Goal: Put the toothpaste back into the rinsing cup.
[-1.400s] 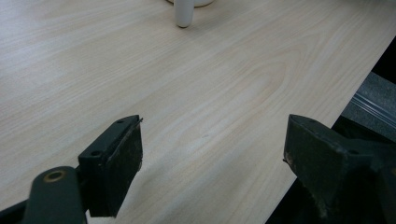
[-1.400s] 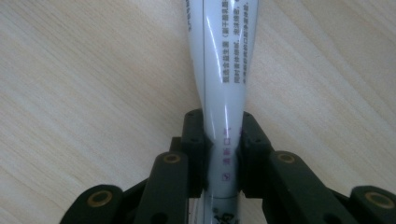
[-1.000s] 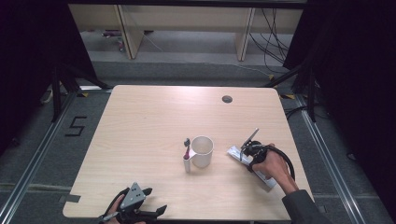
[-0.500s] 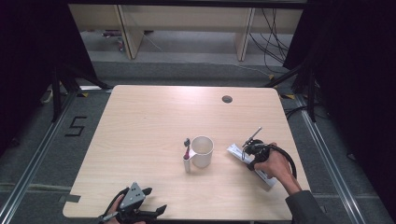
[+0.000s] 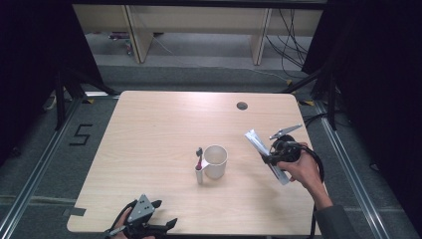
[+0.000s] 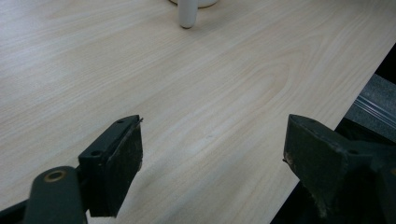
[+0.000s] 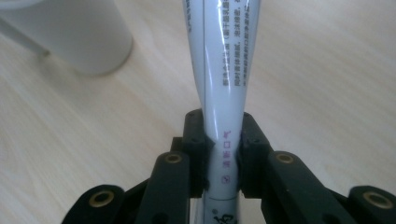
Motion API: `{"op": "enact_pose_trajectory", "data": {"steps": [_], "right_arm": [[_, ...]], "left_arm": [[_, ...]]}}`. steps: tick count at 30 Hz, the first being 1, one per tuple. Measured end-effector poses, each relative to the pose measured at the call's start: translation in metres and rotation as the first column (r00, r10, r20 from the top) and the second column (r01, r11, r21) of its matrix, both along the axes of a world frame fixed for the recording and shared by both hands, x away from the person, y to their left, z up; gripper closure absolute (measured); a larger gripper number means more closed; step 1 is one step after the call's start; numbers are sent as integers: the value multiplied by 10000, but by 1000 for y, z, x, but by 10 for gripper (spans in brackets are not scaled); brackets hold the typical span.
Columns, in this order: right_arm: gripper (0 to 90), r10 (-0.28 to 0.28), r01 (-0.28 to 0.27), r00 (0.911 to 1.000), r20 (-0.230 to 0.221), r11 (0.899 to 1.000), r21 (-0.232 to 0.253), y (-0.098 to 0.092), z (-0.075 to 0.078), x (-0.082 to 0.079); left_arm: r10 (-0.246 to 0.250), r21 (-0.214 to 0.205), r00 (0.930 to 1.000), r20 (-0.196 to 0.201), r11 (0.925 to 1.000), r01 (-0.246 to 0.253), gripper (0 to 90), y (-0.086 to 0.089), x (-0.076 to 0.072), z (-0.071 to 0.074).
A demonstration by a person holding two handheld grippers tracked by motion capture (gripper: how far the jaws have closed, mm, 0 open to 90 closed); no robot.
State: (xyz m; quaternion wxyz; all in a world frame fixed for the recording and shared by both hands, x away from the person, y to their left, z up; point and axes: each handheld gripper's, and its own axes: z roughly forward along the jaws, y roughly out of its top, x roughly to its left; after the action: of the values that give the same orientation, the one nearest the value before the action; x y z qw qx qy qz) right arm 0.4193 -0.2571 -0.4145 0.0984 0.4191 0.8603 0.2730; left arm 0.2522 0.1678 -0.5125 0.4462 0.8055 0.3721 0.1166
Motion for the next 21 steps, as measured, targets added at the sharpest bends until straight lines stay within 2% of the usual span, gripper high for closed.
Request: {"op": "enact_pose_trajectory", "data": {"steps": [2, 3, 4, 5, 6, 7, 8, 9, 10, 11, 12, 14, 15, 16, 18, 19, 21], "right_arm": [[770, 39, -48, 9994, 332, 9996, 284, 2, 4, 2], [770, -87, 66, 9993, 365, 9984, 559, 4, 9, 2], [770, -15, -39, 9982, 599, 9960, 894, 5, 10, 4], [770, 202, -302, 9946, 1018, 9948, 973, 6, 13, 6], [770, 69, -186, 9958, 913, 9917, 1275, 9, 16, 6], [770, 65, -207, 9946, 1037, 9904, 1365, 11, 20, 6], [770, 10, -218, 9923, 1238, 9858, 1667, 14, 21, 7], [770, -44, -159, 9930, 1181, 9852, 1708, 17, 25, 7], [770, -256, -48, 9886, 1482, 9796, 2010, 20, 25, 7], [770, -63, -217, 9913, 1314, 9774, 2102, 23, 29, 8], [770, 6, -314, 9910, 1336, 9730, 2288, 26, 30, 9], [770, 54, -470, 9851, 1722, 9700, 2384, 33, 32, 10], [770, 93, -615, 9788, 2044, 9662, 2503, 37, 33, 12], [770, 60, -614, 9797, 2005, 9605, 2713, 42, 34, 12], [770, 28, -690, 9760, 2178, 9524, 2970, 50, 36, 12], [770, 119, -871, 9714, 2373, 9471, 3088, 54, 36, 15], [770, 10, -823, 9696, 2445, 9430, 3225, 62, 39, 15]], "left_arm": [[-75, 96, 10000, 9, 9999, 75, 192, 1, 0, 0], [-14, -46, 10000, 26, 10000, 14, 193, 0, 0, 0], [7, -56, 10000, 46, 10000, -7, 192, 0, 0, 0], [-4, -41, 10000, 52, 10000, 4, 192, 0, 0, 0], [-9, -97, 10000, 86, 10000, 10, 192, 0, 1, -1], [-171, 190, 9998, 70, 9997, 169, 192, 2, 1, 0], [-66, 19, 9999, 100, 10000, 66, 192, 1, 1, 0], [-28, 17, 9999, 107, 10000, 28, 192, 1, 1, 0], [23, -84, 9999, 121, 10000, -22, 192, 1, 1, 0], [28, -102, 9999, 127, 9999, -27, 192, 1, 1, 0], [23, -99, 9999, 118, 9999, -22, 192, 1, 1, 0], [39, -89, 9999, 102, 10000, -38, 193, 1, 1, 0], [46, -75, 10000, 79, 10000, -45, 192, 1, 1, 0], [12, -94, 9999, 135, 10000, -11, 192, 2, 1, 0], [1, -91, 9999, 134, 10000, 1, 192, 2, 1, 0], [15, -125, 9999, 141, 9999, -13, 192, 2, 1, 0], [16, 49, 10000, 95, 10000, -16, 192, 3, 1, 1]]}}
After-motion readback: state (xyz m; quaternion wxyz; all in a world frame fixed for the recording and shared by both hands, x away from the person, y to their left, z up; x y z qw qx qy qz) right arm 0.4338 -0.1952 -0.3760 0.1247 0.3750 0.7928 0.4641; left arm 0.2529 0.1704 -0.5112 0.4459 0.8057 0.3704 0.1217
